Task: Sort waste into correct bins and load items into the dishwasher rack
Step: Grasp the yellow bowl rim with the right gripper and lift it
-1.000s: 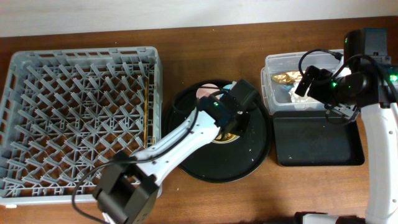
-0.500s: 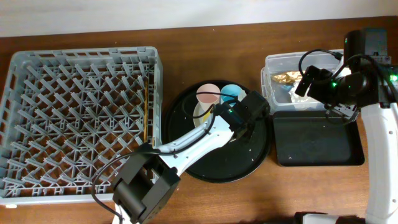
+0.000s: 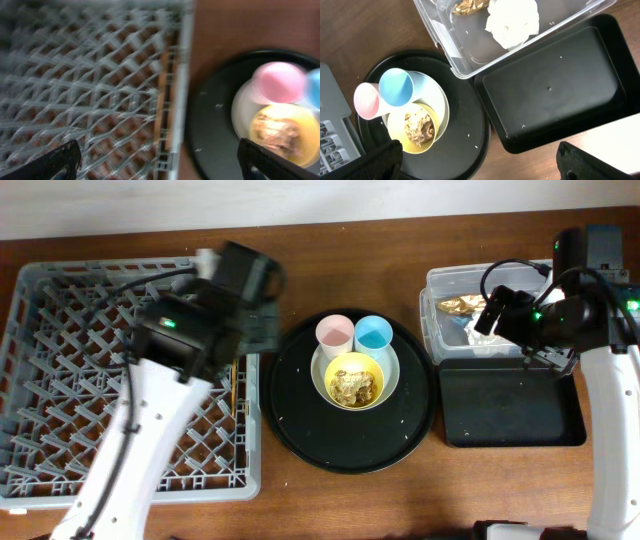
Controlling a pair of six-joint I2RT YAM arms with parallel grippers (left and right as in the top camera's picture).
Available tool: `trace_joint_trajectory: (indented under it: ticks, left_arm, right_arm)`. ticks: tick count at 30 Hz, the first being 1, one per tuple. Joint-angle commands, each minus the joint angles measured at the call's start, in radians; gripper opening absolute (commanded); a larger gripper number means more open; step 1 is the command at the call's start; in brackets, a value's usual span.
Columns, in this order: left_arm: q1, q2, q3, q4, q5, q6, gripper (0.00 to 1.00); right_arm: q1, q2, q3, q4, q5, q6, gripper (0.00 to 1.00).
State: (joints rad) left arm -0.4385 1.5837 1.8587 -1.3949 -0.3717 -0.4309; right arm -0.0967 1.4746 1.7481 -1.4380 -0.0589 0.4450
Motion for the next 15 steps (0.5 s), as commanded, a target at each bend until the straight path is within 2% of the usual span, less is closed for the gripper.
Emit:
trace_joint_trajectory:
  ticks: [1,3,5,6,8,10,12,13,14,15]
  left_arm:
    - [0.120,0.004,-0.007,-0.068,0.029,-0.010,0.99]
    - [0.154,0.004,-0.007,-0.067,0.029,-0.010,0.99]
    - [0.157,0.004,-0.007,-0.068,0.028,-0.010,0.99]
    - [0.157,0.004,-0.007,-0.068,0.029,-0.010,0.99]
    - [0.157,0.004,-0.007,-0.067,0.029,-0.010,0.99]
    - [0.157,0.004,-0.007,-0.068,0.028,-0.010,0.99]
    - [0.157,0.004,-0.007,-0.068,0.029,-0.010,0.99]
    - [0.157,0.004,-0.007,-0.068,0.029,-0.010,0.99]
    - [0.157,0.004,-0.007,-0.067,0.029,-0.010,0.99]
    - [0.157,0.004,-0.007,-0.068,0.029,-0.010,0.99]
  right_arm:
    - [-0.002,0.003,0.009,0.056,-0.230,-0.001,0.99]
    - [0.022,0.008,0.000,0.020,-0.369,-0.087,0.98]
    - [0.114,0.009,-0.008,0.012,-0.375,-0.108,0.99]
    - [0.198,0.009,-0.010,0.015,-0.313,-0.108,1.00]
    - [0.410,0.012,-0.011,0.019,-0.090,-0.061,0.96]
    - [0.609,0.042,-0.011,0.044,0.045,-0.060,0.93]
    - [0.737,0.099,-0.011,0.047,0.122,-0.060,0.93]
    - [0.790,0.148,-0.011,0.056,0.123,-0.060,0.85]
    - [0.824,0.200,-0.011,0.079,0.124,-0.060,0.61]
    - [0.852,0.261,-0.011,0.102,0.124,-0.089,0.59]
